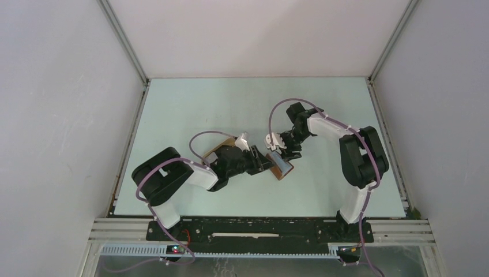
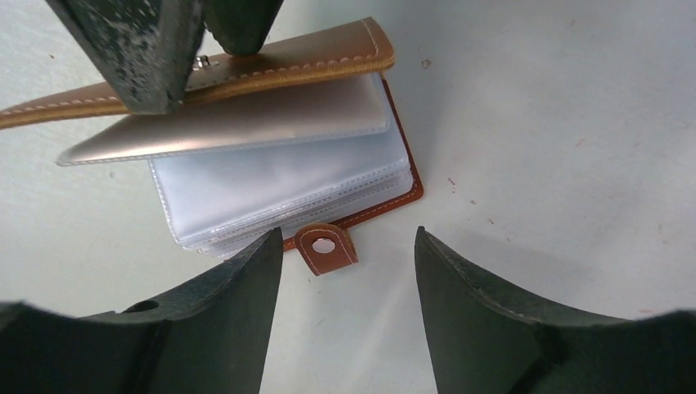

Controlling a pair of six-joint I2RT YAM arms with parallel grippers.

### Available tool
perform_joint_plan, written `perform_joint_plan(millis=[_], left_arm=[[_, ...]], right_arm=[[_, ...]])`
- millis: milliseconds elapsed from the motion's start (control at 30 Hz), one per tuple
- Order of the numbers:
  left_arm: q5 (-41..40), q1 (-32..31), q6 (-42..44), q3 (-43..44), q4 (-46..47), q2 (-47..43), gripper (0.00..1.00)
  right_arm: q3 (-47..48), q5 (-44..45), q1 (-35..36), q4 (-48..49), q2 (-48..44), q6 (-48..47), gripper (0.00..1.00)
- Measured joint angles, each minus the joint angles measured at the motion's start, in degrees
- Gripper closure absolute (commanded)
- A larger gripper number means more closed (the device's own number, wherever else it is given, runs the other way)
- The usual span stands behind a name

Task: Put the credit cards into the card holder
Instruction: Close the card holder at the center of the board.

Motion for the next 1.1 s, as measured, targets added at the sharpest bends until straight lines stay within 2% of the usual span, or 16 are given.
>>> perform_joint_plan(millis=[200,567,1100], left_arm=[[0.2,0.0,-0.66,-0.83,2.4,0.52,0.56],[0.22,0.02,-1.01,-0.92,2.78,0.63,0.56],[0.33,0.5,-0.96,-0.33,1.29,0.63,0.57]], right_arm=[[0.0,1.66,0.79,-0.02,1.38,-0.33,0.39],[0.0,2.38,1.44,-1.03,1.77,-0.98,0.57],[0.0,-2.38,-1.97,-4.15,1.75,-4.31,0.74]])
